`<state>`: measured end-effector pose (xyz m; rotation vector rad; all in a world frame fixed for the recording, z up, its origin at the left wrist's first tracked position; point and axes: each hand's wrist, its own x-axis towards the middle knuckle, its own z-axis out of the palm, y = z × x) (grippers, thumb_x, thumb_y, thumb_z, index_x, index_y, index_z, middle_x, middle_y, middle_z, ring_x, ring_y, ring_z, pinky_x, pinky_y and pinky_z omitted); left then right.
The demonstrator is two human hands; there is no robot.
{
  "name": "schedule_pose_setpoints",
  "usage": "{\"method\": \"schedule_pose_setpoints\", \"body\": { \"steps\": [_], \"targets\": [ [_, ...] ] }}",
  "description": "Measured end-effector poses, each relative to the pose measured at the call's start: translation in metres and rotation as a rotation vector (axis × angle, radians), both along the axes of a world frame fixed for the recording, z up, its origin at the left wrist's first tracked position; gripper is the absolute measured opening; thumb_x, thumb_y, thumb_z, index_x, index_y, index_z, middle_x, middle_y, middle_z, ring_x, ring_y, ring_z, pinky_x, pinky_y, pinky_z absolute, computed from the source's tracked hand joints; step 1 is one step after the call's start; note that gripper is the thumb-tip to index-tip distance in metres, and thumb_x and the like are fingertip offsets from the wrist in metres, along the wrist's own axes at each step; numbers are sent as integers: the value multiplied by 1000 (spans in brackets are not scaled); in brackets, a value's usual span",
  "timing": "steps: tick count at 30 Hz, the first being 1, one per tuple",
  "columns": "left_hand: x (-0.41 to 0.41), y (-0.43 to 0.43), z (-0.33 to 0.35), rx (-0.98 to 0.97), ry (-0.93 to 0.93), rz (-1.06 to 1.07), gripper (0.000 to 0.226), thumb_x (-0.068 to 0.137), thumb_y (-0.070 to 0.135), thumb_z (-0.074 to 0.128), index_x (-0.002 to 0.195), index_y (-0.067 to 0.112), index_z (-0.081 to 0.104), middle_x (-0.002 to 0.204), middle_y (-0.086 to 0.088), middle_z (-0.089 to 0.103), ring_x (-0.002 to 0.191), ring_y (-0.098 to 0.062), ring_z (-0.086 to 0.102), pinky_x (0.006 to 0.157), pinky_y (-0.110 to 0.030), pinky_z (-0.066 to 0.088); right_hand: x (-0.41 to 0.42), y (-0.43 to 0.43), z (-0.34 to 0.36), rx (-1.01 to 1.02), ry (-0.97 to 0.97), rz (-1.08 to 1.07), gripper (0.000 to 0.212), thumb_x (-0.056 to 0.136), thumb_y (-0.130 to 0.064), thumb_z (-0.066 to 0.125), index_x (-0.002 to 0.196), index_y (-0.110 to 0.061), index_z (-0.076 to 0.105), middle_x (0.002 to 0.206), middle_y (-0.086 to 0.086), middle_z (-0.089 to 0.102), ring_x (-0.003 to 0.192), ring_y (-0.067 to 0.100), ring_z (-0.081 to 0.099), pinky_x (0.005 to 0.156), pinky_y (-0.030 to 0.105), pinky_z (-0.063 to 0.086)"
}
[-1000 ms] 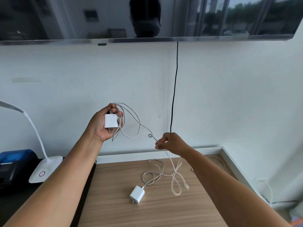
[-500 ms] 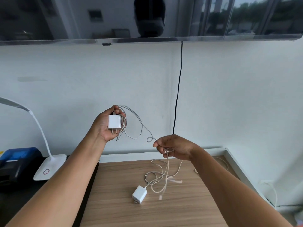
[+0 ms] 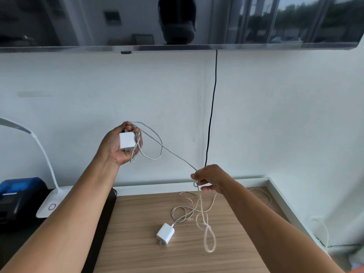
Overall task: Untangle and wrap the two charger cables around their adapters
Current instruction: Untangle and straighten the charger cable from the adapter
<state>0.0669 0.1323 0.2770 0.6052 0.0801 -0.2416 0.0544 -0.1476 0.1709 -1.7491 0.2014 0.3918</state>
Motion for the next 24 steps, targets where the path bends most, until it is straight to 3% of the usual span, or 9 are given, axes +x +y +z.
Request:
{"method": "schedule_pose_setpoints", "body": {
  "steps": [4,7,9,11,13,15,17,21,24],
  "targets": [
    [-1,3,-5,-5,-14,-25,15,59,11,73,60,19,61,58,13,53,56,-6,59,59,-16,51,1,0,-3,-94,-159,-11,25,73,-16,82,72,-12,57,69,5,62,64,12,56,55,19,40],
    [1,13,-4,-11,-2,5,26,81,15,63,57,20,58,59,13,53,56,-5,59,59,-14,49,-2,-4,-2,-57,-243,108,23,81,-18,76,75,-15,53,76,6,71,61,8,55,50,11,38],
    [3,21,0,-17,-4,41,30,85,16,61,56,20,56,61,12,53,55,-6,59,59,-15,50,-4,-9,-1,-77,-222,196,13,86,-22,70,80,-17,60,81,5,72,71,11,59,64,18,42],
    [4,29,5,-62,-48,66,25,62,7,77,58,20,56,60,11,54,55,-6,60,59,-16,50,-4,-16,-4,-36,-149,250,8,88,-20,67,82,-16,64,76,1,64,71,15,64,73,31,47],
    [7,41,8,-81,-111,86,41,40,3,87,60,22,57,62,11,55,58,-5,60,60,-16,50,-5,-21,-7,141,-47,261,16,86,-26,71,81,-15,61,67,0,48,51,14,49,59,33,47],
    [8,51,10,-65,-146,88,46,35,5,91,61,23,57,65,11,55,60,-5,59,62,-17,50,-8,-26,-4,308,74,263,36,82,-50,67,87,-15,61,63,-2,31,45,10,20,45,23,21],
    [6,53,11,-62,-141,102,41,38,6,87,61,23,57,65,12,55,60,-5,59,61,-17,50,-7,-28,0,406,177,321,57,89,-63,46,95,-11,68,60,-3,21,46,10,10,46,22,10],
    [4,49,10,-83,-114,117,34,43,6,82,61,23,58,65,12,55,59,-6,60,59,-17,51,-9,-24,1,415,143,357,35,92,-41,51,95,-15,74,60,-5,17,52,11,13,51,23,21],
    [3,49,6,-109,-103,99,35,45,5,82,62,23,58,66,12,55,60,-6,59,58,-18,51,-10,-25,-3,485,132,326,19,91,-30,58,90,-16,72,65,-6,39,56,9,36,63,27,40]
  ]
}}
